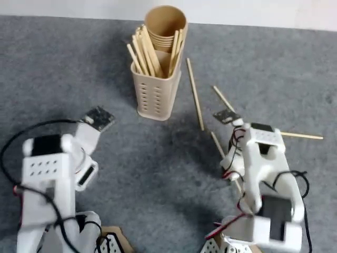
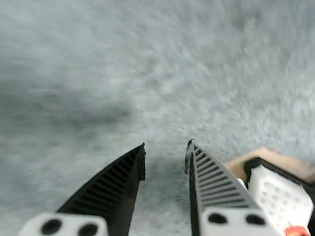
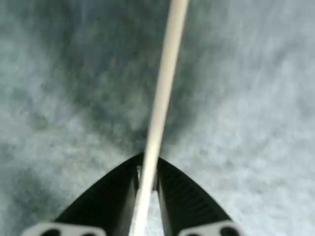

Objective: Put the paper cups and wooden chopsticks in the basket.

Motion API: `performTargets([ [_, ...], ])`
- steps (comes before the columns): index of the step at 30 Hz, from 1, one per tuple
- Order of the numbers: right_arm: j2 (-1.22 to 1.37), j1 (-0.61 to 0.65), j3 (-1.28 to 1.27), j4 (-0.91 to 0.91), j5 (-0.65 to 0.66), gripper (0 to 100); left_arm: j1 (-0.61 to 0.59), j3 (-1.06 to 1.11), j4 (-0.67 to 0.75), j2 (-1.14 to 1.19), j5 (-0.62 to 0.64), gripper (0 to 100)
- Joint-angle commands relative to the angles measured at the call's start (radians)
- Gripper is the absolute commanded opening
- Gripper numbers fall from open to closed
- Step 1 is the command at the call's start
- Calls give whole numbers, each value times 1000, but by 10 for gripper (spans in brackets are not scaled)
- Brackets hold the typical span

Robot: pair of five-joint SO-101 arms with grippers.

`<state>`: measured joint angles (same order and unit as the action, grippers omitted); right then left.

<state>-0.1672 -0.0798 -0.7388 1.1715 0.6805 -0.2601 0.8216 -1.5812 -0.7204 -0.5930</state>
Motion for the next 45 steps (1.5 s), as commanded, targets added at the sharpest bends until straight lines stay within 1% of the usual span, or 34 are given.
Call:
performTargets([
  [1, -305, 19, 44, 128, -17, 5, -24, -225, -132, -173, 8, 164],
  [4, -449, 39, 150, 208, -29, 5, -16, -367, -126, -177, 109, 164],
  [5, -469, 41, 199, 219, -61, 5, -13, -412, -114, -151, 144, 164],
  [8, -460, 64, 377, 186, -245, 5, 21, -499, -60, -28, 269, 164],
  [11, -421, 151, 542, 79, -466, 5, 35, -490, 34, 84, 377, 164],
  [15, -340, 292, 788, -21, -585, 5, 42, -352, 221, 166, 448, 164],
  [19, -220, 401, 987, -113, -640, 5, 42, -150, 460, 200, 457, 164],
  [22, -130, 443, 1081, -216, -661, 5, 42, -1, 643, 213, 457, 164],
  [25, -82, 450, 1096, -242, -698, 7, 42, 76, 753, 219, 454, 164],
  [28, -76, 449, 1087, -308, -787, 6, 42, 84, 764, 219, 454, 164],
  [31, -79, 427, 1067, -303, -881, 6, 39, 76, 763, 219, 454, 167],
  [32, -90, 415, 1064, -259, -876, 8, 36, 70, 763, 214, 453, 168],
  [33, -105, 401, 1058, -186, -818, 9, 36, 51, 756, 219, 453, 168],
  [35, -128, 360, 1052, -19, -640, 7, 12, 4, 721, 225, 440, 168],
  [36, -139, 329, 1036, 47, -585, 6, 4, -27, 698, 239, 434, 168],
  [38, -173, 243, 998, 157, -577, 6, 7, -124, 629, 298, 434, 168],
  [39, -199, 202, 975, 179, -577, 6, 19, -185, 589, 348, 434, 168],
  [42, -326, 96, 823, 125, -620, 6, 62, -409, 457, 552, 437, 168],
  [45, -553, 76, 564, -2, -632, 6, 91, -639, 325, 765, 470, 168],
])
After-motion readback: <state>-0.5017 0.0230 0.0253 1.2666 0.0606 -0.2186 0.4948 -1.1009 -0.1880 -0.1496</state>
